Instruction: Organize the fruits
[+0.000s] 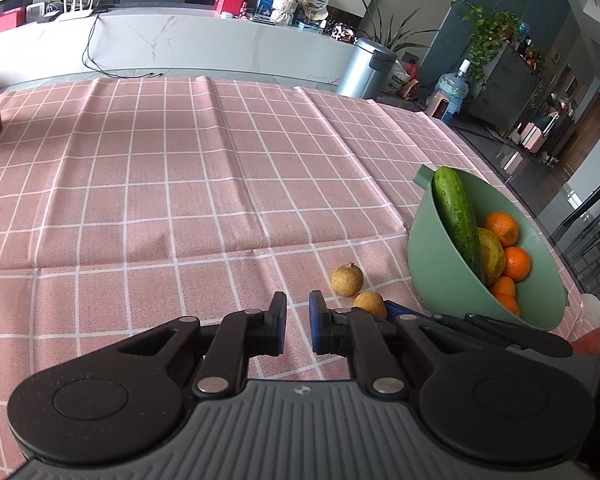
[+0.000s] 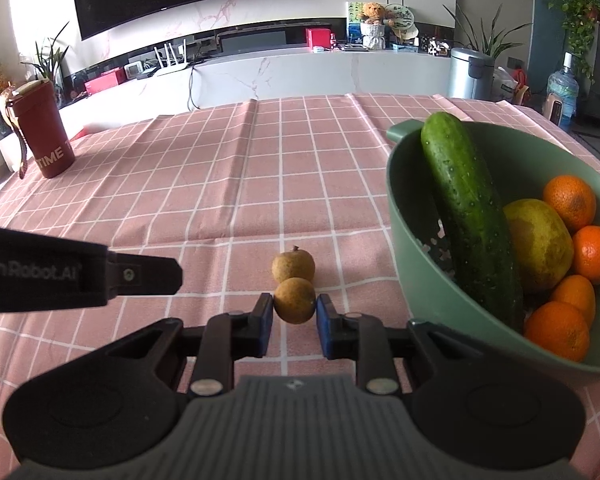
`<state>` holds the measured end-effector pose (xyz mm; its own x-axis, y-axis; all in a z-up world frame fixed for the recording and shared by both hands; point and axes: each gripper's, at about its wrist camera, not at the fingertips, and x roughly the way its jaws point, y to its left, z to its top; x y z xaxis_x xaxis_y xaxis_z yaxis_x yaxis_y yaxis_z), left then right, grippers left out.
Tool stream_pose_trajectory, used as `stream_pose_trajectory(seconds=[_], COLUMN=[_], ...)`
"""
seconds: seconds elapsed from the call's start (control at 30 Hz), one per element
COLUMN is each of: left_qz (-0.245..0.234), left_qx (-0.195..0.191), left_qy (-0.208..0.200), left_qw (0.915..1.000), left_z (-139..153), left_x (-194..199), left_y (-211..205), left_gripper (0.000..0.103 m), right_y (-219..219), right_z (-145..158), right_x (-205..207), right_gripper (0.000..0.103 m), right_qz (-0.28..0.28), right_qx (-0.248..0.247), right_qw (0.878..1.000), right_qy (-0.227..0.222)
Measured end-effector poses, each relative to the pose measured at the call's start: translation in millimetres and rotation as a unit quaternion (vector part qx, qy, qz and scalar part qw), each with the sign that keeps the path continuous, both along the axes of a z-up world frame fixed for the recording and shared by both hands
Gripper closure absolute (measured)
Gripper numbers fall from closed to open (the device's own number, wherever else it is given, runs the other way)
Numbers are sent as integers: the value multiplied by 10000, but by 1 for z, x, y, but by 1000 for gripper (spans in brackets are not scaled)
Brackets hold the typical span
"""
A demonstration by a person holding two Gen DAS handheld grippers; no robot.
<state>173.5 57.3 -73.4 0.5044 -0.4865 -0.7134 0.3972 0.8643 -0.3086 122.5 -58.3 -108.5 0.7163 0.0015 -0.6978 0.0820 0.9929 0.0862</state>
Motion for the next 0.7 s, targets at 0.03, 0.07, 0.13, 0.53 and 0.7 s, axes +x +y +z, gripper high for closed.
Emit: stream_pose_trajectory(seconds=[0.03,0.07,0.13,0.53,0.7], left_qz=[-51,-112,-200,-606,-518], left_qx=[-27,-65,-115,314,479], left_qy=[-4,-9,-32,-265,-215], left_qw=[10000,9999,9997,9973,9973], left_z=[1,2,3,-12,-21], left_x=[0,1,3,10,16], left_y=[-1,-3,-8,-62,-69], left_gripper=[91,91,91,65,65], right_y=[-1,-3,-7,-71,-106], right_z=[4,10,23,85,88], right_x=[-2,-5,-10,-49,-53], right_gripper=[84,84,84,84,84], right_qz=[54,109,204,75,-234], right_qx=[30,92,133,232,271], right_qw=[10000,9999,9997,9991,9990], right_qy=[14,14,9,-342,-273])
